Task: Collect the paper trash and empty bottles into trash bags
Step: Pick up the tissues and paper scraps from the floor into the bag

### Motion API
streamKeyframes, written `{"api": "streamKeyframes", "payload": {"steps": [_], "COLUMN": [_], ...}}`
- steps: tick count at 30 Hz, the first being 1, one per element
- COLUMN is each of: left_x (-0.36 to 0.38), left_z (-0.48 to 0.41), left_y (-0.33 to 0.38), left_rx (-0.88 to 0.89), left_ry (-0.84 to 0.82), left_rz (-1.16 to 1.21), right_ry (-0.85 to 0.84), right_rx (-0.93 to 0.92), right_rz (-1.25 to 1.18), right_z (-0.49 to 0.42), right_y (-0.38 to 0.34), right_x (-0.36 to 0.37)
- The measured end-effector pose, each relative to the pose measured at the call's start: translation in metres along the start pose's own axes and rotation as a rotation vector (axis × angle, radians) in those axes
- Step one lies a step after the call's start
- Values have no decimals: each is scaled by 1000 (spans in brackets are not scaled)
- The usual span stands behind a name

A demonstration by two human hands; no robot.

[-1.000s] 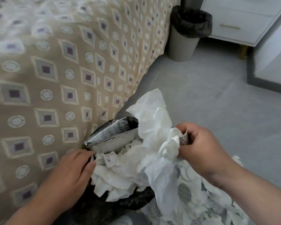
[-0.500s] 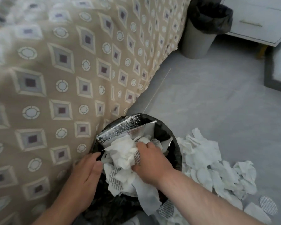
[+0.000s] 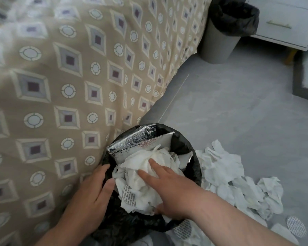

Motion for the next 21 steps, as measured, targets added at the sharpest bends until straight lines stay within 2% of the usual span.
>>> {"api": "streamKeyframes", "payload": {"steps": [4, 8, 10, 12, 14, 17, 21], "left_x": [-1, -3, -6, -11, -20, -33, -18], "left_z": [-1, -2, 0, 3, 3, 1, -2], "left_y": [-3, 6, 13, 28, 52, 101, 187], "left_rx": [-10, 0, -7, -2, 68, 257, 481], "left_ry": [-14, -14, -57, -117, -111, -94, -205], "left_rz": [-5, -49, -125, -305, -426, -349, -319], "right_ry": [-18, -7, 19, 63, 154, 314, 438], "right_rx": [45, 100, 90, 71, 43, 35, 212], "right_rz": [34, -91, -164, -185, -166, -182, -308], "right_z": [-33, -37, -24, 0, 35, 100, 177], "right_y": [12, 24, 24, 22, 23, 38, 91], "right_x": [-2, 2, -3, -11, -20, -28, -16]}}
Point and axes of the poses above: each hand's wrist, its own z-axis away from the middle knuckle, its own x-axis out of the palm, y = z × x, the point moved 3 cm from there along -z, towards the middle knuckle, and after that the axes turned 10 degrees about -y, right-handed, at the moved point
